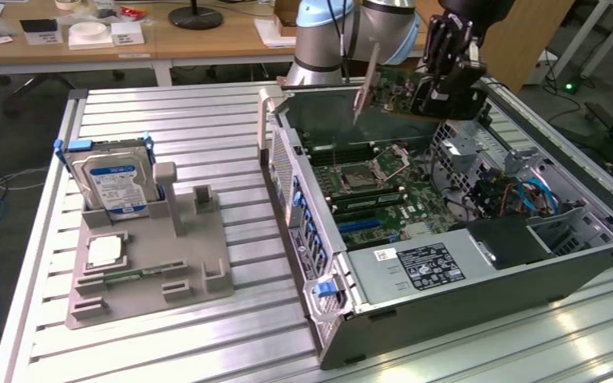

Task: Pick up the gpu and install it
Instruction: 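Insert the gpu into the slot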

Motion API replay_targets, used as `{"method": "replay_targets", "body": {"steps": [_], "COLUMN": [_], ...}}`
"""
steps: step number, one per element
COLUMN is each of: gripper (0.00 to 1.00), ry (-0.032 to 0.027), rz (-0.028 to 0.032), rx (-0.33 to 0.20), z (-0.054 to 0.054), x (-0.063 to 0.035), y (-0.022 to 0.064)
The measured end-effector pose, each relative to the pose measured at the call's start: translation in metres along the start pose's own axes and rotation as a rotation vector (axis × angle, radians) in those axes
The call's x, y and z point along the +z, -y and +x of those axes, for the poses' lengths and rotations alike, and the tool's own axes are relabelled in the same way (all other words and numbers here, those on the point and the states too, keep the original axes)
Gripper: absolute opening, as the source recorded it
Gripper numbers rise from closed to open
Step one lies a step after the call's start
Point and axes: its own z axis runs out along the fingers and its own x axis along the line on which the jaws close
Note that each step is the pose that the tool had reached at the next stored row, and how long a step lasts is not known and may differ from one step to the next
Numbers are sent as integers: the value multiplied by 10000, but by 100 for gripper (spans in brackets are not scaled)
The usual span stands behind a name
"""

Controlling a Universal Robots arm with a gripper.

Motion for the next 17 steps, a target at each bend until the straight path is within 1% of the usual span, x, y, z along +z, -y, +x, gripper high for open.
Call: {"method": "replay_targets", "body": {"steps": [2, 4, 6, 10, 15, 17], "gripper": [28, 28, 28, 28, 28, 28], "ry": [14, 23, 24, 61, 50, 45], "rz": [65, 93, 93, 71, 47, 40], "rx": [-256, -473, -648, -1077, -1974, -2246], "z": [0, -1, -1, -1, 0, 0], "x": [2, 11, 24, 53, 86, 91], "y": [0, 1, 0, 0, 1, 1]}}
